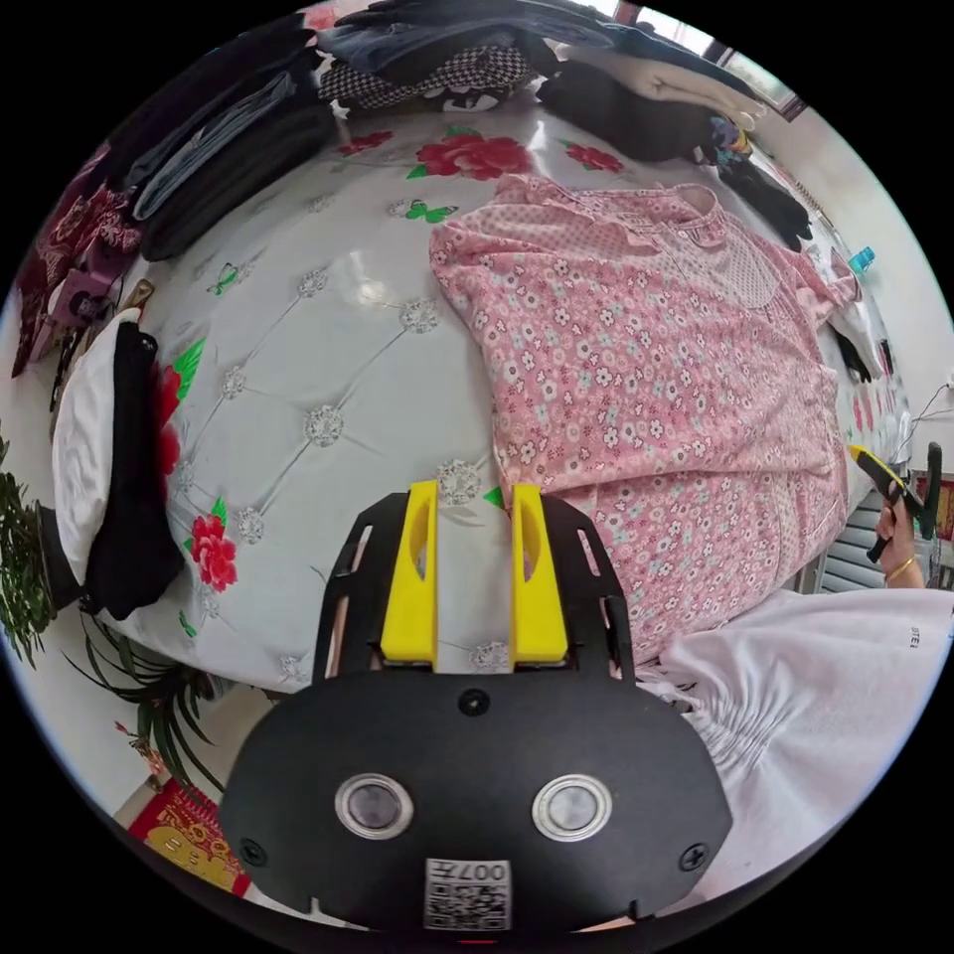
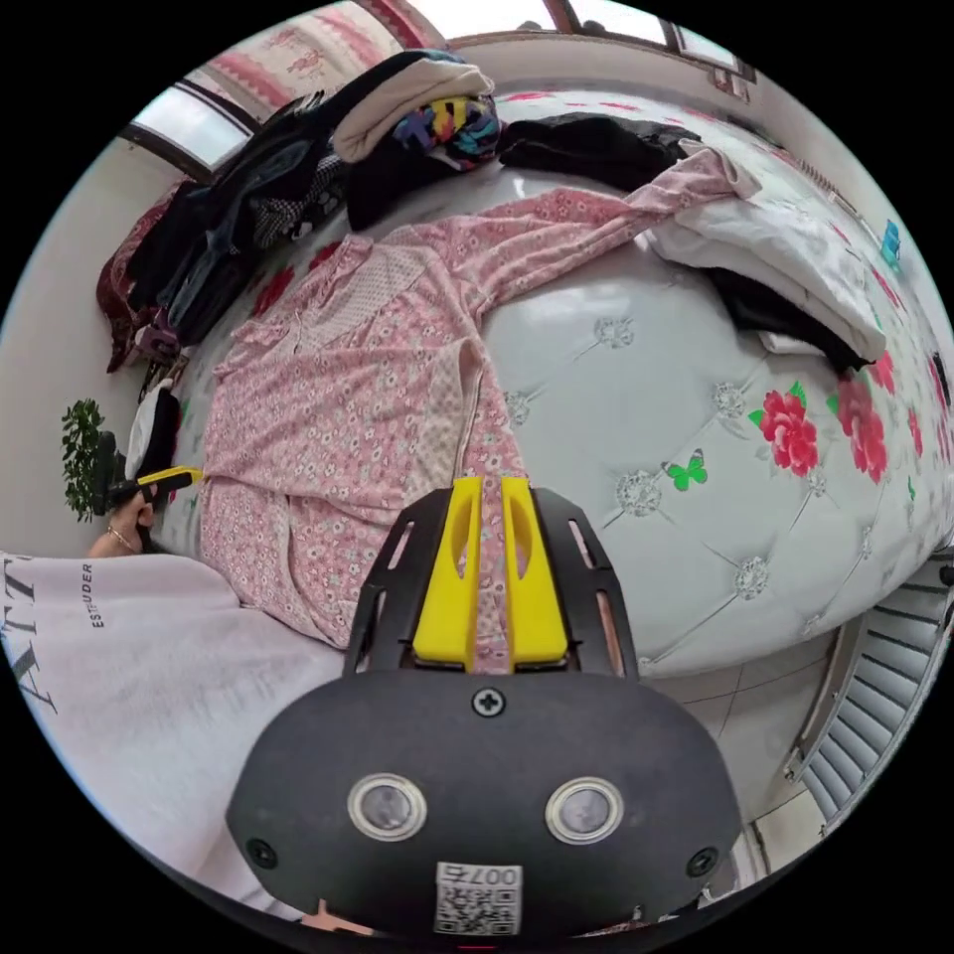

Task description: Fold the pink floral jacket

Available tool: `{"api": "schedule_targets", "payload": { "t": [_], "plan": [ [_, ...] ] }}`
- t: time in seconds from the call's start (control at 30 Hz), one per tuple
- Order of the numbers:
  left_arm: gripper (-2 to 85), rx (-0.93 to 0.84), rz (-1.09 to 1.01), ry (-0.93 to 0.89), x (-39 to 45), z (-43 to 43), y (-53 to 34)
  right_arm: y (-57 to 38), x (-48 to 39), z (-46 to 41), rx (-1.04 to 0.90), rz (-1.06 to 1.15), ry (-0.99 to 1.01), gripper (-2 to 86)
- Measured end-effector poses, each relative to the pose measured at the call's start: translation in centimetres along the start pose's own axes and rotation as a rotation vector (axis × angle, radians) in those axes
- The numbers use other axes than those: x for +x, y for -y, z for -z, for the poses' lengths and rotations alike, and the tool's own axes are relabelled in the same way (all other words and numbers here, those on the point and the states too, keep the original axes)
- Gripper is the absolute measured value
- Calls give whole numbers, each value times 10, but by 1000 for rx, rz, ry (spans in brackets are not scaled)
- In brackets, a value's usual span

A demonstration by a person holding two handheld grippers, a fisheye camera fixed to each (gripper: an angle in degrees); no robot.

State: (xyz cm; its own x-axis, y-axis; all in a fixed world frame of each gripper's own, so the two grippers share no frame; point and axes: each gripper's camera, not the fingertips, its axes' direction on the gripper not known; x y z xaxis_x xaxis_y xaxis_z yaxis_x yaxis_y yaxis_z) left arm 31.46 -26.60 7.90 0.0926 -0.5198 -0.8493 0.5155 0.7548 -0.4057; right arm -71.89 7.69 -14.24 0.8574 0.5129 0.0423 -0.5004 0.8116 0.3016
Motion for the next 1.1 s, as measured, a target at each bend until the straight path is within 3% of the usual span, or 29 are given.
{"api": "schedule_targets", "payload": {
  "t": [0.13,0.33,0.47,0.7,0.9,1.07,1.1],
  "plan": [
    [84,71,119,-29,-19,28,-10,26,28,38,200,-74,-1,49],
    [74,74,191,-98,-25,42,-6,100,74,75,341,-50,-249,78],
    [60,49,173,-85,-17,40,7,148,101,78,306,2,-384,82],
    [56,65,151,-106,-5,40,32,179,140,32,144,-27,-374,28],
    [51,83,134,-69,4,44,30,121,190,129,511,-252,-26,2],
    [48,128,95,-79,9,49,39,24,260,167,846,-700,494,2],
    [48,130,88,-79,9,49,40,16,262,166,871,-734,520,2]
  ]
}}
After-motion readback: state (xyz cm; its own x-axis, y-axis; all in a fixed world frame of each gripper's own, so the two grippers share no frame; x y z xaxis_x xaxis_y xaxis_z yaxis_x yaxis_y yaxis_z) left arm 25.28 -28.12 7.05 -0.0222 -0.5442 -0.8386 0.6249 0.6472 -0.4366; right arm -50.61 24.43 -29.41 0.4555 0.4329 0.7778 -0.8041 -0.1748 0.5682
